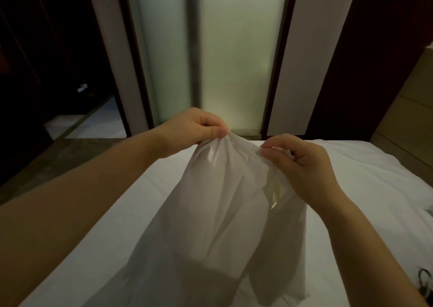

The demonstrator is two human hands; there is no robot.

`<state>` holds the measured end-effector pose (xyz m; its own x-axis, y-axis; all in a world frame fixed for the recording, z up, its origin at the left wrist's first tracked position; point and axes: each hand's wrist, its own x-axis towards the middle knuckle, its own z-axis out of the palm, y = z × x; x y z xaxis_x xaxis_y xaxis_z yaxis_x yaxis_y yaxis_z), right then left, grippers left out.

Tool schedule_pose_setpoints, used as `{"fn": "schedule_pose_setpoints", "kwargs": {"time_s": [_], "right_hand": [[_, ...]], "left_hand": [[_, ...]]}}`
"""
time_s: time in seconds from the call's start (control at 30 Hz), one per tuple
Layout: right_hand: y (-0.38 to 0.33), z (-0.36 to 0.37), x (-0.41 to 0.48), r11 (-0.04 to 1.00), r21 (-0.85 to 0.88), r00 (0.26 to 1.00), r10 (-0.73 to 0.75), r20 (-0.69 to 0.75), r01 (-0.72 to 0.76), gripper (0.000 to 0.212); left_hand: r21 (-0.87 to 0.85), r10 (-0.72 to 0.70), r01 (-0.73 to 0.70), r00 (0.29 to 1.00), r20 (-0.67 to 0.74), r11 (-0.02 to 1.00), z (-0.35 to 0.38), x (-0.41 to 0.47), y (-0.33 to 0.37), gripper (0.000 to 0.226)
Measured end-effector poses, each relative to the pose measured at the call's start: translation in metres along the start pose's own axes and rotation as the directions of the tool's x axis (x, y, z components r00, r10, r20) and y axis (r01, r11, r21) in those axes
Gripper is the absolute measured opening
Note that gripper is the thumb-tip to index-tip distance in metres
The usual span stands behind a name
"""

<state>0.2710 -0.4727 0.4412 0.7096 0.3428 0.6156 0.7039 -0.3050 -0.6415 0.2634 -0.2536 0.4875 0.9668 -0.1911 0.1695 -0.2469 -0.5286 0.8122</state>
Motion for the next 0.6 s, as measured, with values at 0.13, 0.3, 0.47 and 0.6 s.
{"fn": "schedule_pose_setpoints", "kwargs": {"time_s": [0.13, 0.3, 0.47, 0.6], "right_hand": [[0.007, 0.007, -0.002, 0.999, -0.038, 1.000, -0.011, 0.012, 0.012, 0.020], [0.011, 0.005, 0.005, 0.997, -0.071, 0.995, -0.032, -0.093, 0.026, 0.011], [0.004, -0.014, 0.045, 0.956, 0.200, 0.976, 0.216, 0.004, -0.213, 0.022], [0.003, -0.038, 0.074, 0.968, 0.170, 0.982, 0.181, 0.043, -0.186, 0.023]], "left_hand": [[0.006, -0.028, 0.029, 0.995, -0.098, 1.000, 0.001, -0.007, 0.001, 0.012], [0.097, 0.024, -0.012, 0.992, -0.126, 0.995, 0.006, -0.016, 0.011, 0.016], [0.112, -0.028, 0.021, 0.998, 0.061, 0.994, -0.005, -0.004, 0.044, 0.019], [0.093, -0.022, 0.018, 0.999, 0.045, 0.996, -0.013, 0.016, 0.060, 0.023]]}}
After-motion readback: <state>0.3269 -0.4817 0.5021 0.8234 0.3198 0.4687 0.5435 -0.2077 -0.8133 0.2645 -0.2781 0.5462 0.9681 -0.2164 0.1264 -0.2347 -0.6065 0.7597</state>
